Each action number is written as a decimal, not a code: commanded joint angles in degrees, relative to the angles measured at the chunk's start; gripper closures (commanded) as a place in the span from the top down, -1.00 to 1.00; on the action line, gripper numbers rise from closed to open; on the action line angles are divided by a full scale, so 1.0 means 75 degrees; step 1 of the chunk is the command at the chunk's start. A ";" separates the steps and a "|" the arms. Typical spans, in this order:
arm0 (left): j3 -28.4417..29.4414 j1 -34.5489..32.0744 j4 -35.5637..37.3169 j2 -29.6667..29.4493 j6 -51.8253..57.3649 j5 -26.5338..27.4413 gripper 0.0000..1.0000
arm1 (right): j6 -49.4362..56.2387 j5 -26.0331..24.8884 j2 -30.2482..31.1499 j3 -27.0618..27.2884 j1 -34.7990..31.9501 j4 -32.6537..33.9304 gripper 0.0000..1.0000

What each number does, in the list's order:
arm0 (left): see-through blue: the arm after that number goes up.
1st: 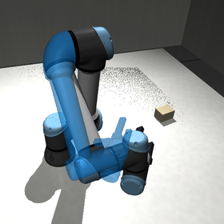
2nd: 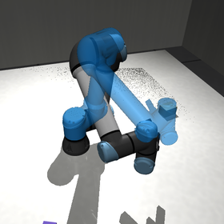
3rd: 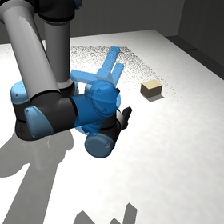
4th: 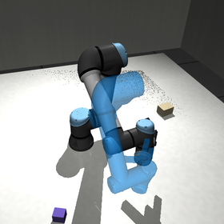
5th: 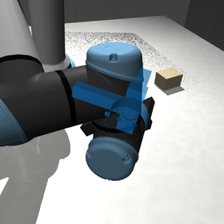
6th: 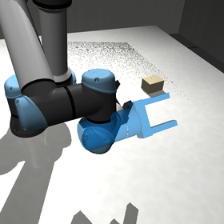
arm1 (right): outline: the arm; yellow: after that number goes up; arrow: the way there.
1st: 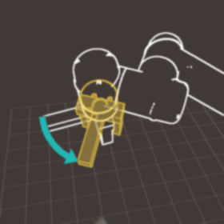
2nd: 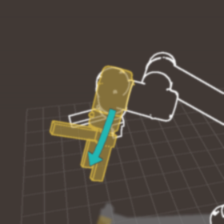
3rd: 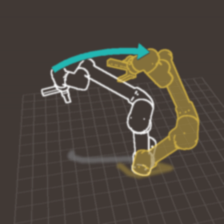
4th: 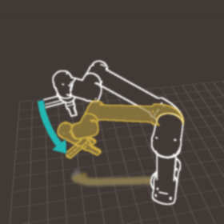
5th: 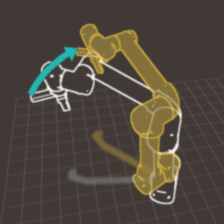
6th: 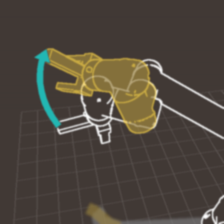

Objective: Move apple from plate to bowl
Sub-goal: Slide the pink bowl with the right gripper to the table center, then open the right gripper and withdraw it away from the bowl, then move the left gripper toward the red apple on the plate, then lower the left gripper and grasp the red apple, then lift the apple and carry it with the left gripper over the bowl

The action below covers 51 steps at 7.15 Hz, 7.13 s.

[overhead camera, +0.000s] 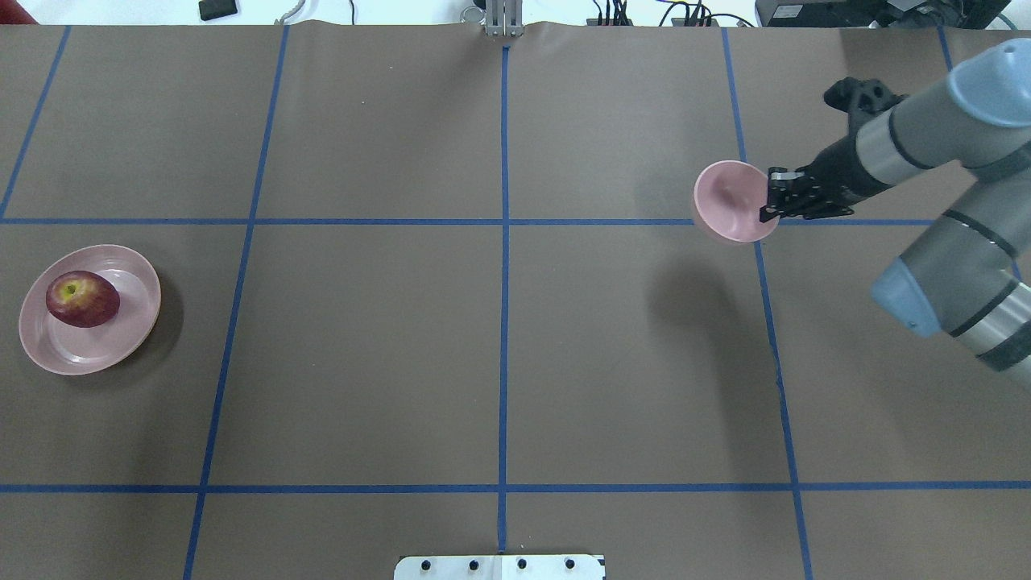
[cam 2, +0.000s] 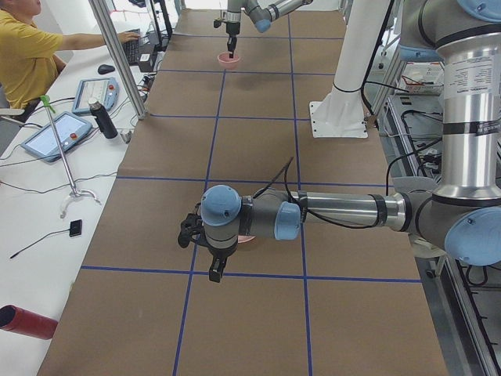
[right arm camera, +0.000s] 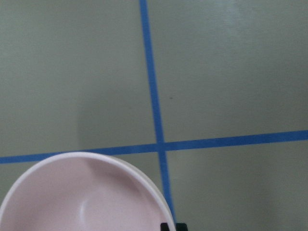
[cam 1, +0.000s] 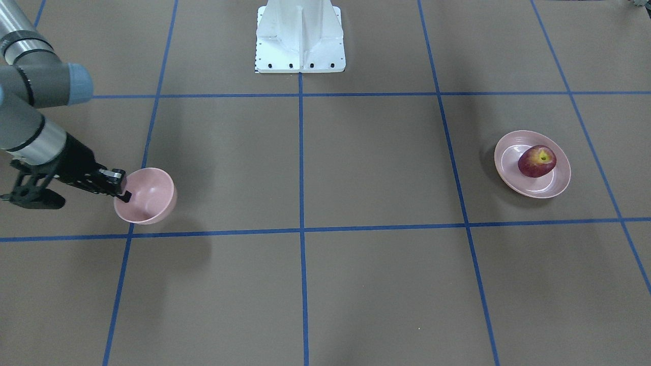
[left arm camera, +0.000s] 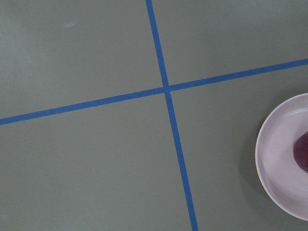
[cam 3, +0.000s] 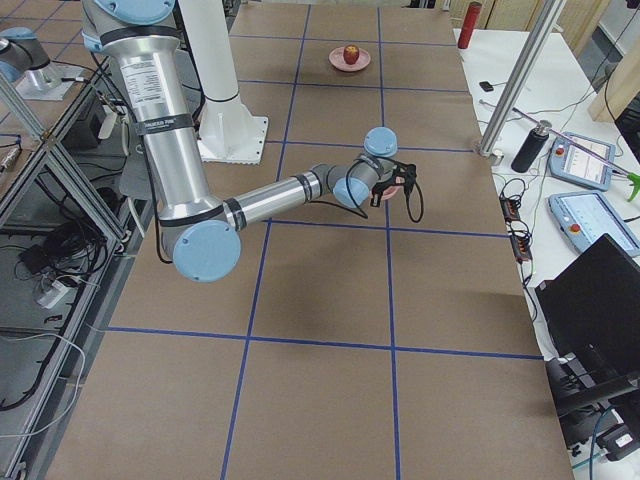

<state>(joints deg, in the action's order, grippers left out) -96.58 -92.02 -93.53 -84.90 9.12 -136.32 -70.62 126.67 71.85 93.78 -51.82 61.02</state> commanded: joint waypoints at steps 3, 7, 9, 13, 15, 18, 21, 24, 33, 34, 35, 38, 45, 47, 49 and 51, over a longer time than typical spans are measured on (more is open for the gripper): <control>0.0021 0.0012 0.0013 0.0011 -0.0009 0.0000 0.96 | -0.2381 -0.2449 -0.2323 -0.0082 0.2709 0.1907 -1.00; 0.0033 0.0012 0.0013 0.0000 -0.0009 0.0000 0.96 | -0.2350 -0.2874 -0.2419 -0.0292 0.3206 0.1825 -1.00; 0.0033 0.0012 0.0013 0.0000 -0.0009 0.0000 0.96 | -0.2338 -0.3003 -0.2443 -0.0341 0.3230 0.1697 -0.68; -0.0037 0.0012 0.0002 -0.0012 -0.0009 -0.0011 0.96 | -0.2268 -0.2957 -0.2466 -0.0131 0.2998 0.1707 1.00; -0.0026 0.0012 -0.0010 -0.0117 -0.0044 0.0000 0.96 | -0.1780 -0.2398 -0.2408 0.0034 0.2238 0.1940 1.00; 0.0032 0.0012 0.0002 -0.0550 -0.0080 -0.0011 0.96 | 0.0654 -0.0888 -0.2210 0.0011 0.0424 0.2958 1.00; -0.0049 0.0012 -0.0614 -0.0516 -0.0091 -0.0058 0.97 | 0.4736 0.0017 -0.1496 -0.0036 -0.1742 0.4501 1.00; -0.0084 0.0784 -0.0841 -0.0586 -0.0916 -0.0058 0.98 | 0.8888 0.0384 0.0259 0.0046 -0.3643 0.4860 1.00; -0.0155 0.4428 -0.3994 -0.0211 -0.5857 0.1547 0.99 | 1.1444 0.0724 0.2116 0.0023 -0.5055 0.4778 1.00; -0.0143 0.4627 -0.3994 -0.0165 -0.5869 0.1570 0.99 | 1.1432 0.0724 0.2139 0.0034 -0.5055 0.4778 1.00; -0.0120 0.4849 -0.3983 -0.0164 -0.5880 0.1803 0.99 | 1.1443 0.0724 0.2139 0.0034 -0.5055 0.4778 1.00; 0.0125 0.5143 -0.4006 -0.0164 -0.5893 0.1922 0.98 | 1.1397 0.0724 0.2139 -0.0001 -0.5044 0.4778 1.00; -0.0222 0.5203 -0.3902 -0.0293 -0.5845 0.1747 -0.71 | 1.1373 0.0724 0.2139 -0.0024 -0.5043 0.4778 1.00; -0.0505 0.5121 -0.3087 -0.1062 -0.5985 0.1559 -0.73 | 1.1373 0.0724 0.2186 -0.0036 -0.5043 0.4673 1.00; -0.0798 0.5168 -0.1342 -0.2466 -0.6627 0.1652 -0.73 | 1.1373 0.0724 0.2198 -0.0036 -0.5043 0.4672 1.00; -0.0787 0.5633 -0.0390 -0.3767 -0.7749 0.1676 -0.73 | 1.1362 0.0724 0.2198 -0.0036 -0.5043 0.4672 1.00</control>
<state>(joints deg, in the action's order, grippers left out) -102.38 -52.21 -101.57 -106.77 -43.80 -123.94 14.62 132.10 88.32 93.51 -89.65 96.07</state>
